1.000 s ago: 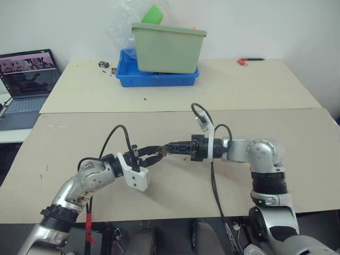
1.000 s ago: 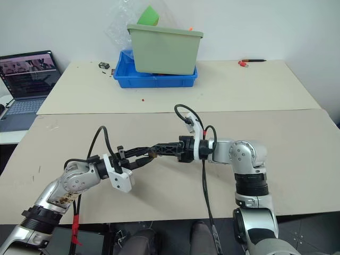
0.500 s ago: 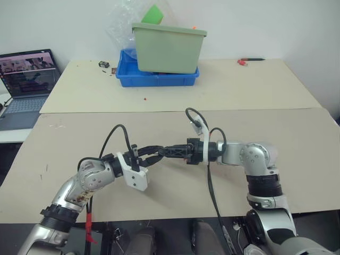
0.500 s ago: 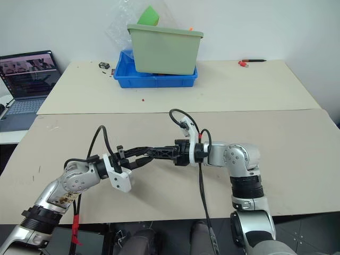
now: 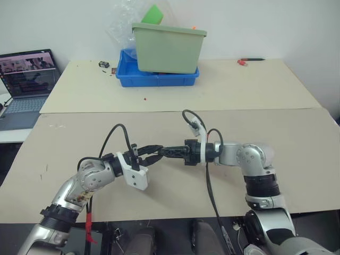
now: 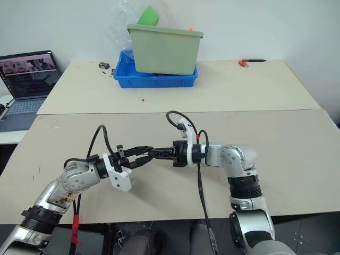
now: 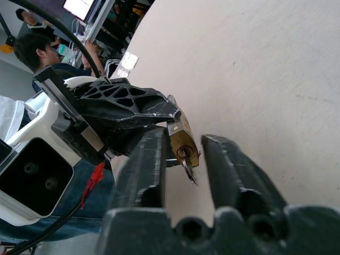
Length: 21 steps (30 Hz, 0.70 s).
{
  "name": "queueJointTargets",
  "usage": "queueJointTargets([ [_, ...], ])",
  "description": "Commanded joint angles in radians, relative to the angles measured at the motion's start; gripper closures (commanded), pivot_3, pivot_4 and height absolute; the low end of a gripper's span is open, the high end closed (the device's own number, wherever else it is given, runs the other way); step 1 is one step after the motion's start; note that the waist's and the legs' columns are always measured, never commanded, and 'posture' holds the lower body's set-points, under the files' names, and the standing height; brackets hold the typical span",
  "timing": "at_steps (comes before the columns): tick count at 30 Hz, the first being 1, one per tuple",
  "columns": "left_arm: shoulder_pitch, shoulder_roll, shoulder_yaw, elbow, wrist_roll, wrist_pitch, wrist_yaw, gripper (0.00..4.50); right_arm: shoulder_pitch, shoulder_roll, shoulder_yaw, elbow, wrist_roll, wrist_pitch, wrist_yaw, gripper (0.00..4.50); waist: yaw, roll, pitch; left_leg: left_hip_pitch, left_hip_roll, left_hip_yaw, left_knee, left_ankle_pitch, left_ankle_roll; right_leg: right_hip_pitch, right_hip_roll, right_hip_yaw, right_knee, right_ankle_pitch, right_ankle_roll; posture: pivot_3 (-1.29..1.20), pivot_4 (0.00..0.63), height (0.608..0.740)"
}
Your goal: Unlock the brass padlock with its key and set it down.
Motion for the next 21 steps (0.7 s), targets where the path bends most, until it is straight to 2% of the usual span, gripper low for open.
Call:
queueJointTargets([
  [1,0.0,0.004,0.017,-0.044,-0.02,-0.013,0.016,3.68,-0.014,0.007,-0.012,-0.013,0.01,-0.026,0.009,4.32,0.0,0.0,0.0,0.0,0.0,0.0,0.0,0.0,0.0,0.0,0.0,0.0,0.0,0.0,0.0,0.0,0.15,0.74],
  [12,0.0,-0.003,0.01,-0.037,-0.059,-0.014,0.002,3.68,-0.021,0.013,-0.015,-0.01,0.007,-0.031,0.004,4.32,0.0,0.0,0.0,0.0,0.0,0.0,0.0,0.0,0.0,0.0,0.0,0.0,0.0,0.0,0.0,0.0,0.15,0.74],
  [14,0.0,-0.007,0.012,-0.04,-0.072,-0.011,0.001,2.7,-0.022,0.014,-0.016,-0.009,0.007,-0.03,0.003,4.32,0.001,0.0,0.0,0.0,0.0,0.0,0.0,0.0,0.0,0.0,0.0,0.0,0.0,0.0,0.0,0.0,0.15,0.74],
  [15,-0.001,-0.007,0.012,-0.04,-0.078,-0.01,-0.002,2.47,-0.022,0.014,-0.015,-0.009,0.006,-0.031,0.002,4.34,0.001,0.0,0.0,0.0,0.0,0.0,0.0,0.0,0.0,0.0,0.0,0.0,0.0,0.0,0.0,0.0,0.15,0.74],
  [19,0.007,0.006,0.011,-0.044,-0.085,-0.004,-0.015,0.91,-0.021,0.013,-0.017,-0.003,0.001,-0.034,0.001,4.37,0.0,0.0,0.0,0.0,0.0,0.0,0.0,0.0,0.0,0.0,0.0,0.0,0.0,0.0,0.0,0.0,0.15,0.74],
  [21,0.011,0.009,0.015,-0.047,-0.09,-0.006,-0.016,0.86,-0.021,0.011,-0.016,0.001,-0.001,-0.037,0.003,4.37,0.0,0.0,0.0,0.0,0.0,0.0,0.0,0.0,0.0,0.0,0.0,0.0,0.0,0.0,0.0,0.0,0.15,0.74],
])
